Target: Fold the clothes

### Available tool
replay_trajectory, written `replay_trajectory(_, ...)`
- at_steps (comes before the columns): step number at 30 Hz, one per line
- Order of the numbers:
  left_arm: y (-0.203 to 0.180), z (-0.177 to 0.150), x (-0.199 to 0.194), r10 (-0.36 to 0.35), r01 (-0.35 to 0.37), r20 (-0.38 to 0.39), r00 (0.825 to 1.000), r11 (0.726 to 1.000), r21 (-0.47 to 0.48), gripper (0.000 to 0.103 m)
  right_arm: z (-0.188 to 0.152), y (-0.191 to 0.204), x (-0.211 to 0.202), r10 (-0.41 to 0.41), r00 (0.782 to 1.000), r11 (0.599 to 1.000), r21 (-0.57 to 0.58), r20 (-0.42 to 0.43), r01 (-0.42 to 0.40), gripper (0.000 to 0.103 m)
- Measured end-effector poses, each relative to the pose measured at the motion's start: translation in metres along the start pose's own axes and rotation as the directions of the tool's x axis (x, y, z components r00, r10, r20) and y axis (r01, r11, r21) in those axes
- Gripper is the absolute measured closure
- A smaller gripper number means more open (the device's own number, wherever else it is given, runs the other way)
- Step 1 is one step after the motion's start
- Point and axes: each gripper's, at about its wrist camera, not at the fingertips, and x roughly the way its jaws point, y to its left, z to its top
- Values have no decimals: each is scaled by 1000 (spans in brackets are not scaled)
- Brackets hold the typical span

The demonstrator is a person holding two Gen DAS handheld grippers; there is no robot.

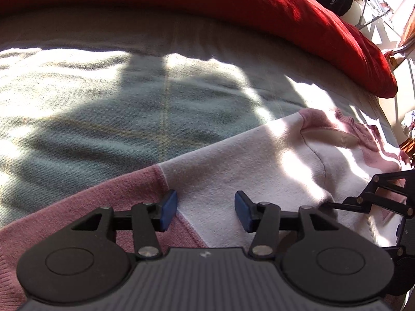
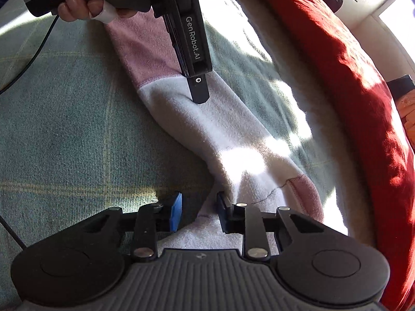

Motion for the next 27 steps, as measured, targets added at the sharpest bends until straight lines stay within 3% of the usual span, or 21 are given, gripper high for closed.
replay_trajectory(2, -4, -2, -7, -10, 10, 15, 1000, 1000, 12, 54, 1, 0, 2, -31, 999, 999, -15, -12, 31, 92)
replay_trajectory(5, -14, -15, -20, -11, 8, 32, 999, 996, 92, 54, 2, -1, 0, -31, 999, 999, -16, -18, 31, 93)
replay_trajectory(7, -22, -27, -28, 15, -19, 28, 1000, 988, 156, 54, 2, -10, -5, 21, 1000, 998, 53, -15, -20, 93)
replay_trajectory(10, -28, -42, -43, 40, -43, 21, 999, 979, 201, 54, -2, -40, -18, 145, 989, 965, 221, 4, -142, 94)
replay_trajectory(13, -18, -54, -55, 4, -2, -25, 1000, 998, 70, 54, -9, -59, -26, 214, 977, 934, 291, 16, -209, 97)
replay_trajectory(15, -4, -66, -55, -77, 71, -51, 996, 990, -124, 54, -13, -61, -27, 218, 976, 938, 276, -2, -209, 97)
replay_trajectory(19, 22, -90, -41, -157, 142, 0, 988, 893, -428, 55, -15, -55, -25, 212, 977, 951, 232, -16, -202, 97)
replay_trajectory(25, 41, -94, -38, -84, 177, 181, 980, 790, -587, 57, -19, -48, -25, 215, 976, 958, 203, -39, -203, 95)
replay_trajectory(26, 44, -95, -37, -62, 177, 203, 977, 765, -619, 61, -20, -48, -25, 211, 976, 958, 208, -44, -198, 95)
replay_trajectory(27, 47, -97, -35, -40, 179, 223, 974, 739, -650, 77, -20, -48, -26, 209, 977, 957, 217, -44, -195, 95)
